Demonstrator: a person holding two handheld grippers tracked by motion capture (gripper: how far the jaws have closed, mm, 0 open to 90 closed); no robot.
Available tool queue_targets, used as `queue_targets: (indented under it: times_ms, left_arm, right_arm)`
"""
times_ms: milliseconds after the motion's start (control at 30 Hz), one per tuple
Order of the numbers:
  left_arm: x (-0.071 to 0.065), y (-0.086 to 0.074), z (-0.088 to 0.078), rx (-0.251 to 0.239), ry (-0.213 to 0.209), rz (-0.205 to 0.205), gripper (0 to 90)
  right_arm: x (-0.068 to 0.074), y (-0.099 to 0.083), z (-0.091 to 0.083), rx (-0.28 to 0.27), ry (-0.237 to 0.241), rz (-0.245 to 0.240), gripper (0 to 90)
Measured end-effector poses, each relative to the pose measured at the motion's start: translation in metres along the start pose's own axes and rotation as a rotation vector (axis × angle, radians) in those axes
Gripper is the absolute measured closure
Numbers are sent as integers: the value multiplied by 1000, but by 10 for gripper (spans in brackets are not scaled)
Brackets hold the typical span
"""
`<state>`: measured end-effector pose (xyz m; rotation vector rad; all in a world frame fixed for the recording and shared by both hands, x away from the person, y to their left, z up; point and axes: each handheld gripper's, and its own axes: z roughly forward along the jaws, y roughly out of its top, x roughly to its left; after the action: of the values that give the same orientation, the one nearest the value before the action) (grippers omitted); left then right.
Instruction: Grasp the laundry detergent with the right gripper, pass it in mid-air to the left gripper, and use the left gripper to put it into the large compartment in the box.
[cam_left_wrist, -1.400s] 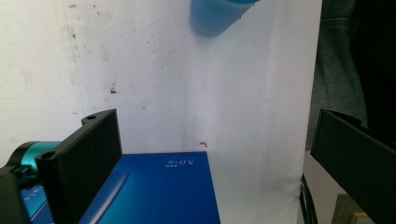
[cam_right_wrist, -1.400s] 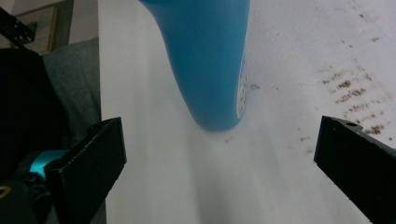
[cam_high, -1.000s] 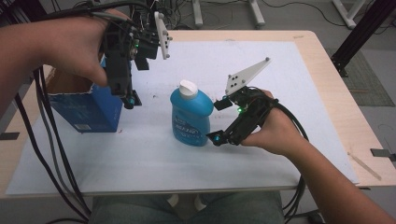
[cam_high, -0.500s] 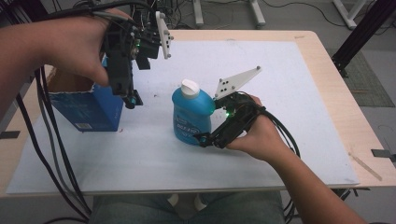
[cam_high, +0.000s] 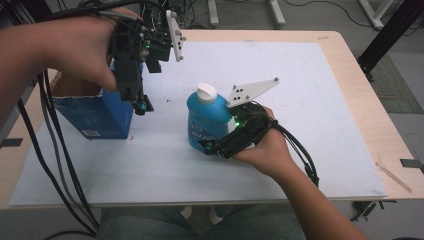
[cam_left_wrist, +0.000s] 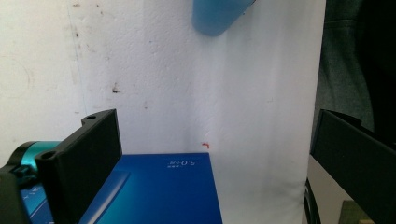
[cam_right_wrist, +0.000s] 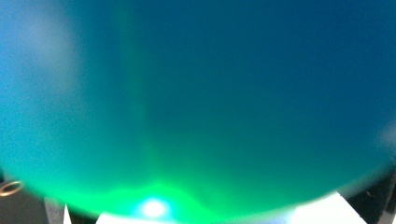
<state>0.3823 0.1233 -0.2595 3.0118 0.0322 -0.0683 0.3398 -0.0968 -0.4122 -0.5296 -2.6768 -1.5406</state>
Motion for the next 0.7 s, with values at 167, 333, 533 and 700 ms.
queue_targets:
  times_ms: [167,333,533,700]
  left_arm:
    - [0,-1,0,-4,1,-6,18]
    - [0,-2,1,0,0,-6,18]
    - [1,-2,1,2,-1,-8,18]
    - [1,-1,2,5,-1,-6,18]
  right_arm:
    - [1,-1,2,-25,-22,-6,100]
    - [1,-2,4,-44,-26,-9,140]
    - [1,-3,5,-59,-35,-15,174]
    - [1,-3,5,-62,-47,-14,179]
